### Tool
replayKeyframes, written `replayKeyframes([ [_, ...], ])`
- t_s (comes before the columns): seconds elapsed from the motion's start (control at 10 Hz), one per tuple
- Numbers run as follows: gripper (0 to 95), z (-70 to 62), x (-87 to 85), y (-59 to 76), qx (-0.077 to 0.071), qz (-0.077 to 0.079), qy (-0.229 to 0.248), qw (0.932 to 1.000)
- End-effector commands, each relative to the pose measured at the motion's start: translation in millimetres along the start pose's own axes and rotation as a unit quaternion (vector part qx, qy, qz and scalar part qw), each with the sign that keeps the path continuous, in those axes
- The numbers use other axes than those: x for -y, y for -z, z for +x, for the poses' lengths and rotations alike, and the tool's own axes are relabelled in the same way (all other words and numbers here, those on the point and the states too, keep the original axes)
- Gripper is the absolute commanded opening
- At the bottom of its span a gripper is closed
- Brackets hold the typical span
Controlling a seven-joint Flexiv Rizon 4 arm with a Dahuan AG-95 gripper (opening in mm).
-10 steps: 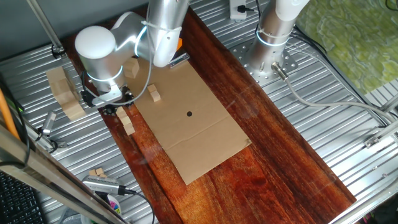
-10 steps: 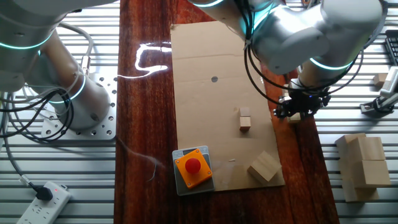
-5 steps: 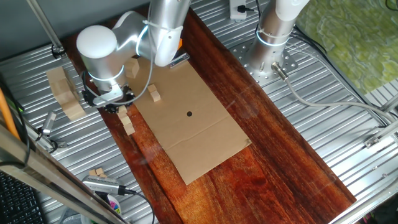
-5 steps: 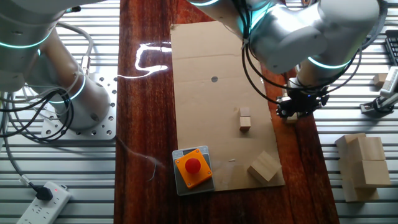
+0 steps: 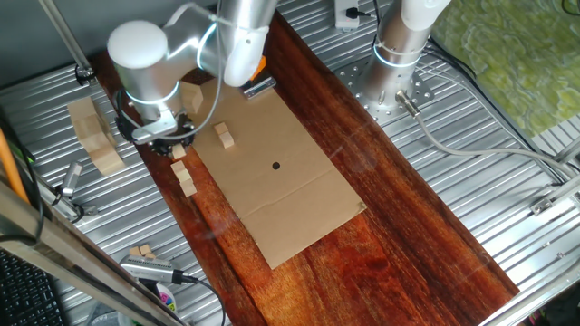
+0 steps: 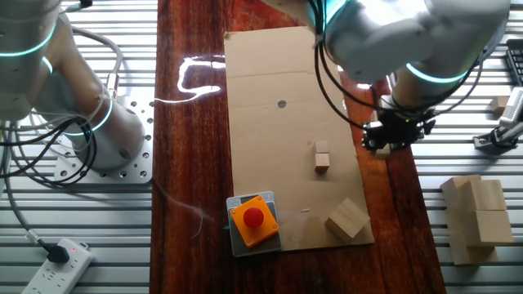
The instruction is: Stack the blocks into a pyramid shape
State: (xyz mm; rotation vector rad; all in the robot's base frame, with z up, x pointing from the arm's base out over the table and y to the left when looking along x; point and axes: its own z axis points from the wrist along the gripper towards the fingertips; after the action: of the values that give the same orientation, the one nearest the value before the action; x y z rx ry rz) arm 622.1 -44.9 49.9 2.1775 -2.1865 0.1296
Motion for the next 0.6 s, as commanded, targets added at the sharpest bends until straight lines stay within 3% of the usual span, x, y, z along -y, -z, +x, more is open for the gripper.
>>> replayKeyframes([
  [0.1,0.0,-2.3,-13.5,12.5,0.000,-0.001,-0.005,1.0000],
  [0.6,0.0,-10.0,-65.7,24.1,0.001,-0.001,-0.022,0.9998],
])
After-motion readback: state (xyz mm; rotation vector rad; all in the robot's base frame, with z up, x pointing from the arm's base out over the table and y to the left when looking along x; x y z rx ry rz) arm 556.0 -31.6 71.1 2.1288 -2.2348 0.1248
